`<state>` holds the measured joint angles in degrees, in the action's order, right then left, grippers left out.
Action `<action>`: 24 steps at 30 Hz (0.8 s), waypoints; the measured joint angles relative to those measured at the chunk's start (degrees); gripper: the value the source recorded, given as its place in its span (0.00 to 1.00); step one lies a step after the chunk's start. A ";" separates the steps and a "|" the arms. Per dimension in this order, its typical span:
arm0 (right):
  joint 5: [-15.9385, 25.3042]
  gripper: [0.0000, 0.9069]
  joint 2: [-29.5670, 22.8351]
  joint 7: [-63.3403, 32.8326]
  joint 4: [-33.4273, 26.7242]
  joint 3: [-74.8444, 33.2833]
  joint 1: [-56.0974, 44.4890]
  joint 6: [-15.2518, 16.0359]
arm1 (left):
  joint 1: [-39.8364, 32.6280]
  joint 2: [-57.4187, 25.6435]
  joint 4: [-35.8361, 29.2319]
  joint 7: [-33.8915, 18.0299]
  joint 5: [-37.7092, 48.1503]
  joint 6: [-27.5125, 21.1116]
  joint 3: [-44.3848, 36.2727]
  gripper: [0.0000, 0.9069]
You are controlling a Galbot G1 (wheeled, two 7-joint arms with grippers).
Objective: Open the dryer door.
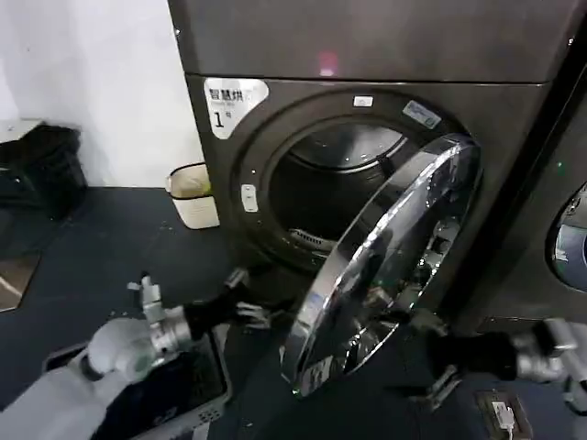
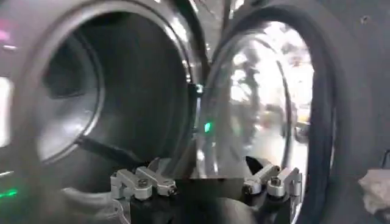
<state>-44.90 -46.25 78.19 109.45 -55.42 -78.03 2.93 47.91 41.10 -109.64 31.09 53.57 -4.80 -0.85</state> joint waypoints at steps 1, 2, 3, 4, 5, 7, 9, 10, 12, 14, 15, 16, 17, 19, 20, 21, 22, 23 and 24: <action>-0.02 1.00 -0.24 0.00 -0.28 -1.71 -0.61 -0.03 | -0.58 0.18 0.12 0.10 -0.13 0.00 -0.87 1.00; -0.13 1.00 -0.53 -0.01 -0.60 -3.31 -1.19 -0.06 | -1.11 0.33 0.17 0.26 -0.20 -0.04 -1.71 1.00; -0.21 1.00 -0.84 0.13 -1.05 -5.04 -1.90 -0.09 | -1.73 0.52 0.16 0.45 -0.25 -0.12 -2.55 1.00; -0.35 1.00 -1.18 0.22 -1.51 -6.89 -2.63 -0.11 | -2.15 0.63 0.18 0.54 -0.36 -0.21 -3.13 1.00; -0.84 1.00 -1.61 0.20 -2.04 -8.61 -3.34 -0.07 | -2.49 0.79 0.14 0.72 -0.39 -0.33 -3.78 1.00; -0.90 1.00 -2.45 -0.17 -2.88 -12.04 -4.51 -0.07 | -3.29 1.02 -0.27 0.96 -0.41 -0.69 -4.95 1.00; -0.57 1.00 -3.49 -1.61 -3.79 -16.21 -5.79 -0.05 | -3.98 1.28 -0.68 1.00 -0.49 -0.83 -6.05 1.00; 0.24 1.00 -4.09 -2.87 -4.15 -18.33 -6.43 -0.16 | -4.37 1.53 -0.85 1.02 -0.61 -0.87 -6.63 1.00; 1.45 1.00 -5.25 -4.92 -4.75 -22.39 -7.73 -0.71 | -4.95 1.91 -0.97 1.01 -0.65 -0.89 -7.54 1.00; 3.06 1.00 -6.70 -8.15 -4.66 -26.42 -9.23 -1.56 | -5.38 2.15 -1.37 1.01 -0.65 -0.99 -8.35 1.00; 3.75 1.00 -7.47 -10.19 -4.32 -28.15 -9.99 -2.23 | -5.59 2.19 -1.54 0.98 -0.86 -1.01 -8.74 1.00; 4.14 1.00 -8.38 -11.86 -3.84 -29.80 -10.76 -2.30 | -5.72 2.22 -1.94 0.98 -0.95 -1.03 -9.21 1.00; 5.37 1.00 -9.34 -13.00 -3.23 -31.34 -11.47 -2.40 | -5.77 2.22 -2.28 0.93 -0.82 -1.16 -9.56 1.00; 8.28 1.00 -11.52 -15.40 -1.97 -34.11 -12.55 -3.78 | -5.92 2.27 -3.16 0.36 -0.70 -2.25 -10.44 1.00; 9.22 1.00 -12.77 -17.37 -1.24 -35.37 -13.09 -3.92 | -5.95 2.44 -3.46 -0.27 -0.85 -2.82 -10.79 1.00; 9.59 1.00 -14.15 -19.53 -0.47 -36.68 -13.58 -4.05 | -5.89 2.77 -3.81 -0.61 -1.21 -3.23 -11.17 1.00; 9.68 1.00 -15.43 -21.50 0.25 -37.85 -13.99 -3.96 | -5.79 3.11 -4.12 -0.81 -1.76 -3.37 -11.51 1.00; 9.74 1.00 -16.76 -23.66 0.98 -38.97 -14.37 -3.37 | -5.62 3.44 -4.44 -0.80 -1.90 -3.65 -11.94 1.00; 9.51 1.00 -18.16 -26.55 1.72 -40.16 -14.75 -2.35 | -5.55 3.69 -4.82 -0.71 -1.80 -3.87 -12.40 1.00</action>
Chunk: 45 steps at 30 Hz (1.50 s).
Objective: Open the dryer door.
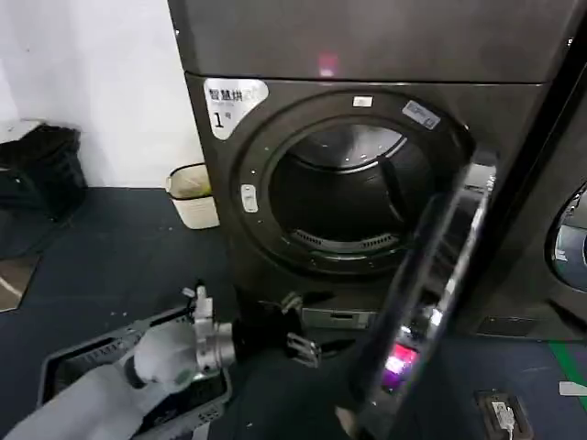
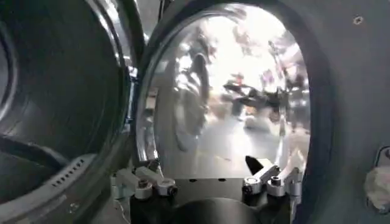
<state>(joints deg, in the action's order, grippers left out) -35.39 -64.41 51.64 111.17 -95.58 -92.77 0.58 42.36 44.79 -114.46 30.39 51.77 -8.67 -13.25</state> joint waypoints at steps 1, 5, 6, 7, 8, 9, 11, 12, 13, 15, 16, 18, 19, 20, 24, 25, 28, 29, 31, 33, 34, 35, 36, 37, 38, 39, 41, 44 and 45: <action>-1.07 1.00 -1.24 -3.08 0.73 -1.10 -0.32 1.46 | -0.04 0.29 -0.20 -0.08 -0.04 0.13 -0.39 1.00; -0.49 1.00 -3.85 -14.21 3.05 -5.58 -0.56 6.04 | -1.24 1.36 -0.46 -0.48 -0.58 0.95 -2.86 1.00; 0.39 1.00 -3.98 -16.89 3.24 -6.73 -0.58 7.25 | -1.61 1.63 -0.58 -0.67 -0.59 0.95 -3.62 1.00; 0.59 1.00 -4.03 -19.55 3.41 -7.88 -0.59 8.65 | -2.11 1.90 -0.57 -1.17 -0.67 1.03 -4.42 1.00; 0.53 1.00 -4.12 -22.48 3.50 -9.10 -0.56 10.14 | -2.84 2.36 -0.34 -1.76 -0.72 1.25 -5.50 1.00; 0.51 1.00 -4.34 -25.29 3.54 -10.32 -0.54 10.97 | -3.54 2.73 -0.13 -1.93 -0.77 1.37 -6.45 1.00; 0.31 1.00 -4.72 -30.67 3.65 -12.83 -0.46 11.75 | -5.18 3.58 0.59 -2.11 -1.53 2.16 -8.58 1.00; 0.20 1.00 -4.90 -32.86 3.73 -13.93 -0.36 12.13 | -6.09 4.08 1.06 -2.25 -2.00 2.51 -9.68 1.00; 0.25 1.00 -5.18 -34.65 3.75 -15.10 -0.21 12.45 | -7.11 4.68 1.58 -2.18 -2.22 2.65 -10.88 1.00; 0.89 1.00 -5.79 -38.46 3.81 -17.16 0.01 14.27 | -9.47 6.20 2.90 -2.10 -2.22 3.09 -13.33 1.00; 0.98 1.00 -6.09 -40.36 3.81 -18.15 0.19 14.77 | -10.73 7.14 3.68 -2.16 -2.04 3.35 -14.56 1.00; 0.74 1.00 -6.31 -43.04 3.50 -19.94 0.26 14.38 | -13.42 9.14 5.37 -2.28 -1.41 3.98 -16.85 1.00; 0.73 1.00 -6.28 -43.49 3.29 -20.73 0.26 13.63 | -14.73 10.33 6.22 -2.52 -1.08 4.35 -18.02 1.00; 0.63 1.00 -6.10 -44.43 2.93 -21.67 0.26 13.22 | -16.13 11.54 7.18 -3.00 -0.72 4.76 -19.32 1.00; 0.79 1.00 -5.09 -46.84 1.60 -25.19 0.13 13.55 | -21.02 16.20 10.78 -3.53 0.81 5.82 -23.62 1.00; 1.20 1.00 -4.79 -47.09 1.19 -26.24 -0.05 13.78 | -21.91 17.21 11.49 -3.61 1.18 5.82 -24.27 1.00; 1.98 1.00 -4.14 -48.25 0.81 -29.12 -0.23 13.99 | -24.12 20.65 13.93 -4.25 1.05 6.04 -26.35 1.00; 2.02 1.00 -4.07 -47.82 0.81 -30.02 -0.22 14.31 | -24.66 21.89 14.74 -4.30 0.76 6.15 -27.05 1.00; 3.60 1.00 -4.08 -46.20 0.63 -31.74 -0.30 14.30 | -25.64 24.11 16.28 -4.49 0.70 6.21 -28.32 1.00; 5.58 1.00 -3.99 -45.93 0.19 -33.31 -0.23 13.58 | -26.62 26.48 17.93 -4.99 0.58 6.17 -29.56 1.00; 6.76 1.00 -3.82 -45.93 -0.13 -34.24 -0.29 13.48 | -26.95 27.61 18.60 -5.09 0.43 6.16 -29.98 1.00; 7.79 1.00 -3.68 -45.94 -0.43 -34.95 -0.37 13.39 | -27.34 28.81 19.37 -5.16 0.35 6.12 -30.44 1.00; 8.75 1.00 -3.54 -45.98 -0.67 -35.56 -0.44 13.22 | -27.62 30.19 20.24 -5.21 0.27 6.11 -30.82 1.00; 10.00 1.00 -3.26 -46.15 -1.19 -36.38 -0.55 13.15 | -28.09 31.37 21.11 -5.26 0.21 6.18 -31.11 1.00; 10.69 1.00 -3.08 -46.30 -1.61 -37.13 -0.66 13.08 | -28.27 32.67 21.98 -5.26 0.17 6.31 -31.36 1.00; 11.23 1.00 -2.90 -46.30 -2.08 -37.82 -0.79 13.01 | -28.50 34.07 23.05 -5.24 0.00 6.55 -31.78 1.00; 11.95 1.00 -2.66 -46.09 -3.00 -38.76 -1.02 12.35 | -29.17 36.33 25.26 -5.25 -0.20 6.76 -32.45 1.00; 12.35 1.00 -2.34 -45.70 -3.91 -39.28 -1.08 11.96 | -29.80 39.51 28.75 -5.26 -0.78 7.03 -32.82 1.00; 12.36 1.00 -2.21 -45.59 -4.04 -39.39 -1.08 11.92 | -29.96 40.62 30.07 -5.43 -0.88 7.16 -32.79 1.00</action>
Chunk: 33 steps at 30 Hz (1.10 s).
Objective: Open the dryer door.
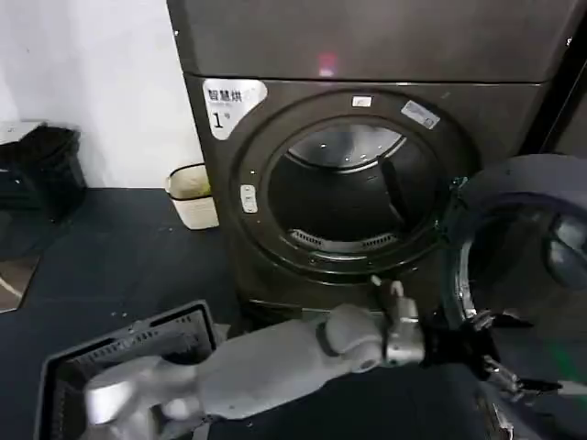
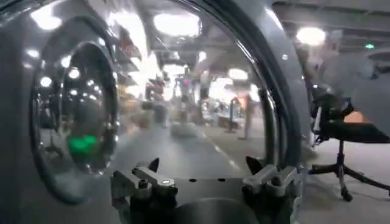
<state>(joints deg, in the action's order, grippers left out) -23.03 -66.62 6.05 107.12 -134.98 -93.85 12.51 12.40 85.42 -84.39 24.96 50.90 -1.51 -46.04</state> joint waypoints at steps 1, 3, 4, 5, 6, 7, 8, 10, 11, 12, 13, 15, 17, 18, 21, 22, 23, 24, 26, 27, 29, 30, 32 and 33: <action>0.00 1.00 0.12 0.04 -0.08 -0.08 0.00 -0.01 | 0.03 1.04 1.13 -0.05 -0.21 0.03 0.09 1.00; 0.00 1.00 0.37 0.22 -0.35 -0.20 0.01 -0.01 | 0.00 3.06 3.27 -0.41 -0.97 0.45 0.27 1.00; 0.00 1.00 0.47 0.30 -0.49 -0.20 0.04 -0.01 | -0.03 3.95 4.17 -0.59 -1.20 0.57 0.34 1.00; 0.00 1.00 0.51 0.39 -0.51 -0.11 0.09 -0.01 | -0.04 4.98 5.26 -0.82 -1.50 0.73 0.48 1.00; -0.01 1.00 0.54 0.47 -0.57 -0.05 0.12 -0.01 | -0.12 6.07 6.26 -1.02 -1.94 0.96 0.58 1.00; -0.01 1.00 0.55 0.54 -0.62 -0.05 0.16 -0.02 | -0.04 6.89 7.10 -1.25 -2.28 1.17 0.71 1.00; -0.01 1.00 0.63 0.66 -0.65 0.06 0.21 -0.03 | -0.20 6.88 7.84 -1.42 -2.41 1.48 0.81 1.00; -0.01 1.00 0.67 1.52 -0.75 0.04 0.25 0.17 | -0.36 6.79 9.85 -1.92 -2.69 1.72 1.21 1.00; -0.01 1.00 0.66 1.88 -0.74 0.07 0.25 0.21 | -0.41 6.79 10.59 -1.93 -2.67 1.79 1.50 1.00; -0.01 1.00 0.64 1.93 -0.73 0.08 0.30 0.22 | -0.63 6.78 11.32 -1.96 -2.64 1.82 1.74 1.00; -0.01 1.00 0.63 2.04 -0.65 0.10 0.35 0.21 | -0.70 6.78 12.20 -1.93 -2.78 1.93 1.84 1.00; 0.01 1.00 0.60 2.18 -0.60 0.09 0.47 0.31 | -0.91 6.78 13.45 -1.93 -3.55 2.34 2.11 1.00; 0.01 1.00 0.68 2.21 -0.61 0.04 0.51 0.51 | -0.86 6.78 15.04 -1.95 -4.69 2.80 2.68 1.00; 0.01 1.00 0.73 2.21 -0.58 0.03 0.53 0.51 | -0.67 6.78 15.74 -1.94 -4.80 2.92 3.08 1.00; 0.06 1.00 0.63 2.20 -0.36 0.01 0.52 0.53 | -0.83 6.77 17.48 -1.77 -5.24 3.73 3.39 1.00; 0.06 1.00 0.61 2.20 -0.40 -0.06 0.50 0.49 | -0.81 6.78 17.60 -1.39 -5.26 3.90 3.32 1.00; 0.07 1.00 0.60 2.18 -0.44 -0.08 0.50 0.48 | -0.82 6.78 17.84 -1.28 -5.27 4.11 3.10 1.00; 0.09 1.00 0.61 2.14 -0.45 -0.11 0.52 0.48 | -0.81 6.77 18.10 -1.25 -5.27 4.24 2.94 1.00; 0.11 1.00 0.61 2.07 -0.44 -0.02 0.56 0.43 | -0.82 6.77 18.63 -1.24 -5.26 4.73 2.92 1.00; 0.11 1.00 0.61 2.04 -0.42 0.03 0.58 0.41 | -0.81 6.78 18.63 -1.23 -5.23 4.85 2.93 1.00; 0.11 1.00 0.55 2.03 -0.41 0.03 0.58 0.22 | -0.86 6.78 18.55 -1.16 -5.04 5.12 3.00 1.00; 0.11 1.00 0.51 2.02 -0.34 0.03 0.57 0.15 | -0.87 6.78 18.44 -0.97 -4.99 5.20 3.05 1.00; 0.10 1.00 0.48 1.79 -0.23 -0.07 0.49 0.13 | -0.88 6.78 18.02 -0.87 -4.60 5.52 3.19 1.00; 0.11 1.00 0.47 1.76 -0.24 -0.09 0.44 0.13 | -0.93 6.78 17.79 -0.99 -4.41 5.85 3.20 1.00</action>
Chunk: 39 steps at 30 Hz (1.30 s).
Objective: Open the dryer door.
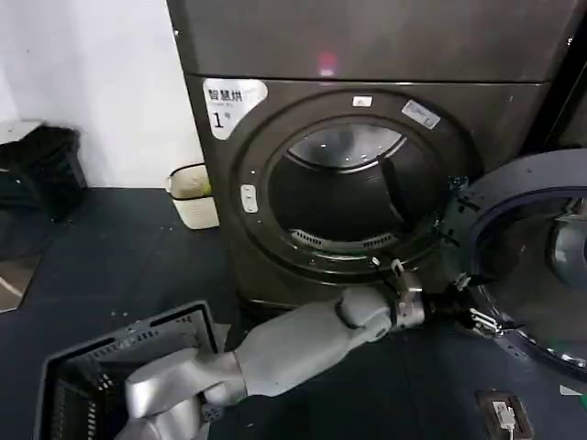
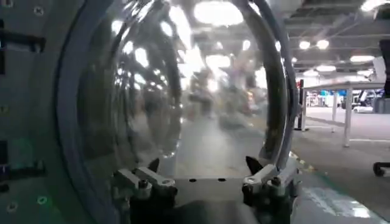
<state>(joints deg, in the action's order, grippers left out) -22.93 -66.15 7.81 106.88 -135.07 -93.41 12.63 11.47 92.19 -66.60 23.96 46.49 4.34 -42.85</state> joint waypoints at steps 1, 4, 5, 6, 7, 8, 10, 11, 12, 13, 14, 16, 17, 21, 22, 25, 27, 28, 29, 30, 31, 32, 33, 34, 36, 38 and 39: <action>0.01 1.00 -0.03 -0.02 -0.08 -0.02 -0.06 -0.02 | -0.09 0.00 -0.29 -0.07 0.50 0.49 0.00 1.00; 0.01 1.00 -0.15 -0.02 -0.10 -0.24 -0.34 -0.10 | -0.39 0.00 -1.39 -0.09 1.13 0.88 -0.21 1.00; 0.01 1.00 -0.15 -0.02 -0.10 -0.29 -0.38 -0.11 | -0.41 0.00 -1.72 -0.09 1.13 0.90 -0.28 1.00; 0.01 1.00 -0.15 -0.02 -0.10 -0.30 -0.40 -0.12 | -0.48 0.00 -2.09 -0.10 1.08 1.01 -0.33 1.00; 0.01 1.00 -0.15 0.01 -0.09 -0.30 -0.40 -0.16 | -0.44 0.01 -2.49 -0.19 1.02 1.39 -0.42 1.00; 0.01 1.00 -0.16 0.04 -0.07 -0.30 -0.40 -0.25 | -0.46 0.00 -2.79 -0.88 1.04 2.15 -0.69 1.00; 0.00 1.00 -0.28 0.11 -0.05 -0.24 -0.40 -0.61 | -0.32 0.00 -2.97 -1.62 0.76 4.00 -1.05 1.00; 0.01 1.00 -0.32 0.14 -0.06 -0.21 -0.41 -0.73 | -0.17 0.00 -3.14 -2.32 0.16 5.49 -1.25 1.00; 0.01 1.00 -0.32 0.17 -0.10 -0.21 -0.43 -0.80 | 0.03 0.00 -3.38 -2.86 -0.21 6.43 -1.40 1.00; 0.01 1.00 -0.33 0.23 -0.10 -0.20 -0.45 -0.82 | 0.07 0.00 -3.68 -3.10 -0.20 6.89 -1.58 1.00; 0.01 1.00 -0.34 0.27 -0.11 -0.21 -0.49 -0.87 | 0.21 0.00 -4.18 -3.31 -0.12 7.21 -1.86 1.00; 0.01 1.00 -0.35 0.31 0.03 -0.14 -0.50 -0.91 | 0.32 0.00 -4.91 -3.59 0.16 8.18 -2.25 1.00; 0.01 1.00 -0.33 0.31 0.16 -0.09 -0.48 -0.91 | 0.45 0.00 -5.42 -3.92 0.67 8.99 -2.37 1.00; 0.15 1.00 -0.29 0.32 0.77 0.33 -0.31 -0.86 | 0.49 0.00 -6.89 -4.84 0.87 11.18 -2.93 1.00; 0.17 1.00 -0.32 0.32 0.86 0.35 -0.28 -0.85 | 0.62 0.00 -7.12 -5.26 0.40 11.52 -3.02 1.00; 0.31 1.00 -0.39 0.33 0.87 0.36 -0.29 -0.85 | 0.89 0.00 -7.70 -5.43 0.09 11.94 -3.13 1.00; 0.37 1.00 -0.40 0.33 0.84 0.33 -0.31 -0.85 | 1.06 0.00 -8.19 -5.43 0.01 12.13 -3.27 1.00; 0.41 1.00 -0.40 0.33 0.84 0.32 -0.31 -0.85 | 1.10 0.00 -8.49 -5.41 0.08 12.19 -3.41 1.00; 0.42 1.00 -0.42 0.33 0.86 0.33 -0.30 -0.85 | 1.08 0.00 -8.75 -5.41 0.13 12.30 -3.56 1.00; 0.44 1.00 -0.48 0.33 0.94 0.36 -0.29 -0.86 | 1.06 0.00 -8.99 -5.35 0.11 12.55 -3.76 1.00; 0.44 1.00 -0.56 0.33 1.05 0.43 -0.27 -0.85 | 0.99 0.00 -9.13 -5.34 0.10 12.70 -3.87 1.00; 0.44 1.00 -0.61 0.33 1.13 0.50 -0.26 -0.86 | 0.87 0.00 -9.28 -5.33 0.14 12.83 -3.90 1.00; 0.44 1.00 -0.63 0.32 1.25 0.58 -0.23 -0.86 | 0.85 0.00 -9.45 -5.28 0.17 13.05 -3.90 1.00; 0.45 1.00 -0.65 0.32 1.38 0.65 -0.18 -0.85 | 0.84 0.00 -9.53 -5.27 0.20 13.18 -3.90 1.00; 0.45 1.00 -0.65 0.31 1.62 0.89 -0.07 -0.81 | 0.80 0.00 -9.86 -5.22 0.22 13.33 -3.88 1.00; 0.46 1.00 -0.65 0.28 1.79 1.13 0.05 -0.81 | 0.87 -1.05 -10.45 -5.16 0.28 13.40 -3.76 1.00; 0.46 1.00 -0.66 0.27 1.95 1.30 0.14 -0.81 | 0.60 -2.25 -10.61 -5.19 0.31 13.41 -3.74 1.00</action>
<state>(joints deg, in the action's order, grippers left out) -22.47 -66.80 8.08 108.83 -133.76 -93.27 11.82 12.07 89.95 -77.21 18.78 46.80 17.75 -46.59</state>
